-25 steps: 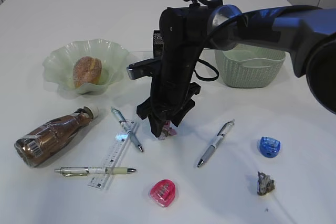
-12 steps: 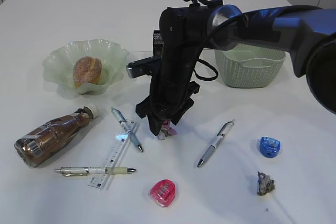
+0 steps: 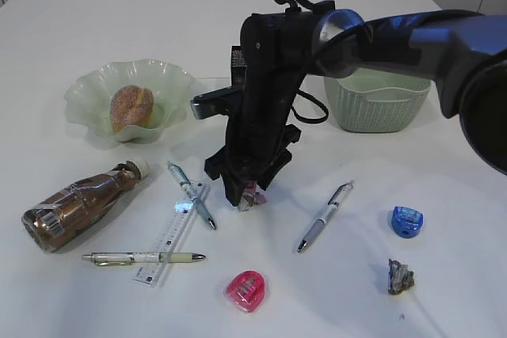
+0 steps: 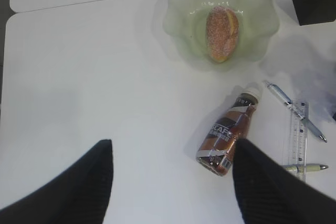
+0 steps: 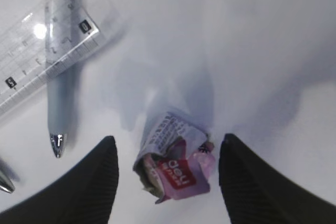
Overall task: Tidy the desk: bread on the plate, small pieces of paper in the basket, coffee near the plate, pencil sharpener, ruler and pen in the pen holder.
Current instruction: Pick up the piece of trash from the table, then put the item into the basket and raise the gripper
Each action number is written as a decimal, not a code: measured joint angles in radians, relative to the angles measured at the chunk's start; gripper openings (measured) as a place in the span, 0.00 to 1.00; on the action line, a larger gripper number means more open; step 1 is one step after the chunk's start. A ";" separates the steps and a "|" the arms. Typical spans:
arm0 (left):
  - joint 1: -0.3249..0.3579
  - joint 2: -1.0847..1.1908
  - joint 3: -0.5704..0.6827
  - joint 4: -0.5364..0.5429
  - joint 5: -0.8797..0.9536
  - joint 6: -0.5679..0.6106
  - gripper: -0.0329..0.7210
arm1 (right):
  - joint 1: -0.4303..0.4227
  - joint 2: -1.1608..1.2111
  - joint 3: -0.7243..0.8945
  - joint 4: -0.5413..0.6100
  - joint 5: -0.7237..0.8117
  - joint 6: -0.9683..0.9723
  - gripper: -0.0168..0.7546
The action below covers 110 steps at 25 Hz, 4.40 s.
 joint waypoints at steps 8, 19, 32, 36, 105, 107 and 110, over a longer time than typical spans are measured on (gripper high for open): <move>0.000 0.000 0.000 0.000 0.000 0.000 0.70 | 0.000 0.020 -0.010 0.000 0.018 0.002 0.64; 0.000 0.009 0.000 0.000 0.000 0.000 0.69 | 0.000 0.020 -0.010 0.000 0.014 0.002 0.32; 0.000 0.009 0.000 -0.008 0.000 0.000 0.68 | 0.000 0.020 -0.038 0.002 0.042 0.002 0.06; 0.000 0.009 0.000 -0.010 0.000 0.000 0.68 | 0.000 0.020 -0.116 0.002 0.046 0.062 0.05; 0.000 0.010 0.000 -0.102 0.000 0.000 0.67 | -0.403 -0.205 -0.239 -0.180 0.064 0.201 0.69; 0.000 0.010 0.000 -0.125 0.000 0.000 0.67 | -0.403 -0.259 -0.204 -0.180 0.067 0.201 0.69; 0.000 0.010 0.000 -0.148 0.000 0.000 0.67 | -0.403 -0.356 -0.122 -0.180 0.071 0.201 0.69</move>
